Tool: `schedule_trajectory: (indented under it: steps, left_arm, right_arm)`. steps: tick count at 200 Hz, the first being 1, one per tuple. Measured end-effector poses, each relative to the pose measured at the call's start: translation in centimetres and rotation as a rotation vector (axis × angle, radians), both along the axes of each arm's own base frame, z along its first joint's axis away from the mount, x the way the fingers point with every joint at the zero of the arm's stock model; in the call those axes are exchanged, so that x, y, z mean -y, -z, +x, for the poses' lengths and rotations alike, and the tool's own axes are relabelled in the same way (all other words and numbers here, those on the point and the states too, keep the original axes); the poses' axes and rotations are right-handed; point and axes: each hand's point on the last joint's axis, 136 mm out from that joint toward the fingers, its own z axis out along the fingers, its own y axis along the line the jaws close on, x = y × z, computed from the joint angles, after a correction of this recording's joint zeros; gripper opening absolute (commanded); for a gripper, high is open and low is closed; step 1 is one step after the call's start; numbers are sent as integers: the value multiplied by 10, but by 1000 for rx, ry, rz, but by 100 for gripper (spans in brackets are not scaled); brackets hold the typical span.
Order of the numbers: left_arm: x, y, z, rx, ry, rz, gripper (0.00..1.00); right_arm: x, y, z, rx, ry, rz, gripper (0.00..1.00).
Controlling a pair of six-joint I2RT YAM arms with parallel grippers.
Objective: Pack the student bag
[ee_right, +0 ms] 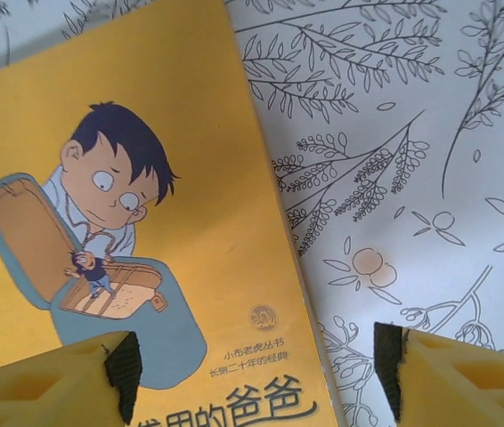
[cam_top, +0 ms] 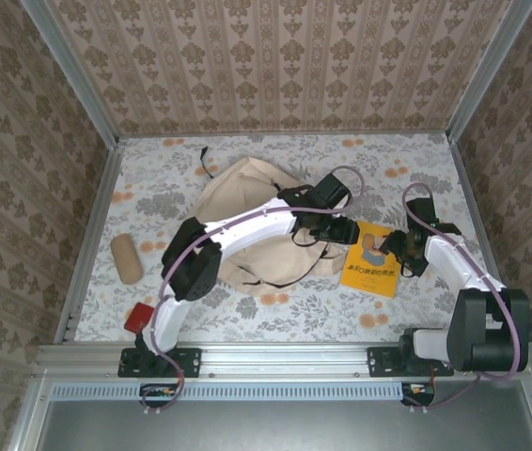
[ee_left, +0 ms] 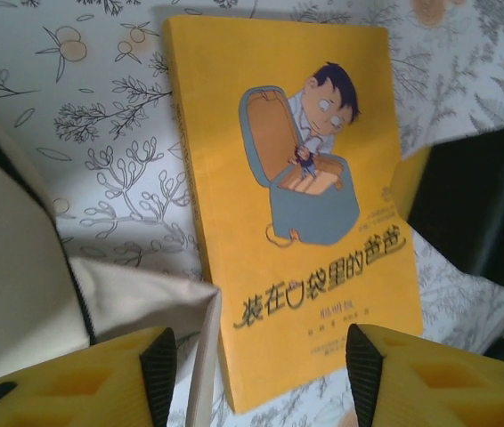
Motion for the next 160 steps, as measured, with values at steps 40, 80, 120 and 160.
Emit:
schedule_trajectory:
  steps: [40,80,120,160]
  left_arm:
    - [18,38,9,-61,-46,18,52]
    - [29,60,15,-102,-86,29,40]
    - [34,73,16,-129,-95,34,37]
    - [36,84,13,-156,-87,41,32]
  right_arm:
    - [-3,14,-1,-49,-30,19,61]
    - [-5,21,1,-63,-42,28,61]
    - [-8,30,0,-90,-62,44,55]
    - [-11,30,2,-83,-74,65,46]
